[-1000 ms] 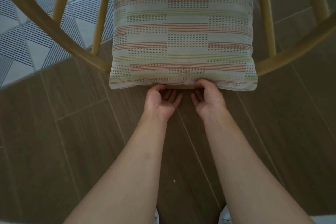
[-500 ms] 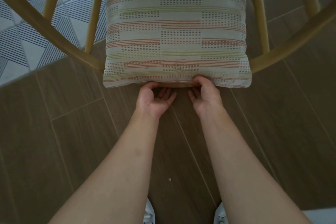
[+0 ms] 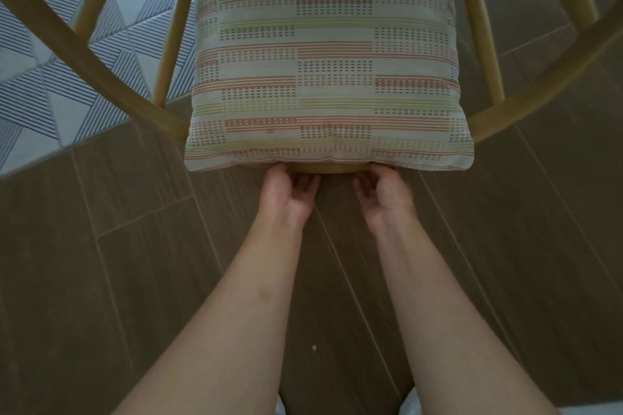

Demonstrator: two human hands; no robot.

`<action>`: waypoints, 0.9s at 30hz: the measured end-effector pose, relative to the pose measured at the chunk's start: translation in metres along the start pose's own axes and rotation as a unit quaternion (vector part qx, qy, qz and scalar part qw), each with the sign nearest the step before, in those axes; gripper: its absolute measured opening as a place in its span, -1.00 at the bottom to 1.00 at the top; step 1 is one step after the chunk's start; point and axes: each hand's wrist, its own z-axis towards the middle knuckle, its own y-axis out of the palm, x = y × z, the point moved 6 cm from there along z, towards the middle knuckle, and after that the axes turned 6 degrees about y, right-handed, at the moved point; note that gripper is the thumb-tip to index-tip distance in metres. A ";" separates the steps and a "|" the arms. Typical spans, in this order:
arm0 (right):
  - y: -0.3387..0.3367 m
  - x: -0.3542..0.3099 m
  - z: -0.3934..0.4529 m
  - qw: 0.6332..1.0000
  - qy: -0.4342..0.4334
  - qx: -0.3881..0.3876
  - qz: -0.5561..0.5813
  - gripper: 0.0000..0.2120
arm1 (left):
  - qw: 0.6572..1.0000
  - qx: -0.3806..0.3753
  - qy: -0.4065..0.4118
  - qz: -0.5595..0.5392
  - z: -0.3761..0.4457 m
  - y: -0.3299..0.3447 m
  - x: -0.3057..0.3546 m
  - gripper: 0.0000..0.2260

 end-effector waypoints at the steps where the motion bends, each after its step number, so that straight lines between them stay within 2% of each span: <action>1: 0.002 -0.001 -0.001 1.000 -0.005 -0.005 0.002 -0.65 | 1.000 -0.002 0.000 0.001 -0.002 0.003 0.001 -0.83; 6: 0.021 -0.014 -0.018 0.999 -0.026 -0.042 0.021 -0.62 | 1.000 0.000 0.000 0.005 -0.014 0.007 0.007 -0.86; 10: 0.025 -0.032 -0.043 0.997 -0.074 -0.020 -0.017 -0.57 | 1.000 -0.011 -0.001 0.019 -0.035 0.015 0.012 -0.85; 13: 0.025 -0.048 -0.061 0.996 -0.090 -0.002 -0.022 -0.51 | 0.999 -0.009 0.011 0.036 -0.056 0.025 0.017 -0.71; 16: 0.029 -0.067 -0.089 0.995 -0.093 0.004 -0.028 -0.53 | 0.999 -0.011 0.020 0.031 -0.087 0.041 0.027 -0.63; 20: 0.036 -0.089 -0.136 0.994 -0.097 0.002 -0.038 -0.52 | 0.998 -0.008 0.020 0.055 -0.133 0.060 0.046 -0.66; 23: 0.038 -0.104 -0.183 0.995 -0.091 0.005 -0.044 -0.53 | 0.997 0.000 0.017 0.069 -0.176 0.071 0.061 -0.75; 27: 0.034 -0.122 -0.242 0.995 -0.082 0.010 -0.058 -0.59 | 0.996 0.015 0.004 0.084 -0.239 0.080 0.076 -0.70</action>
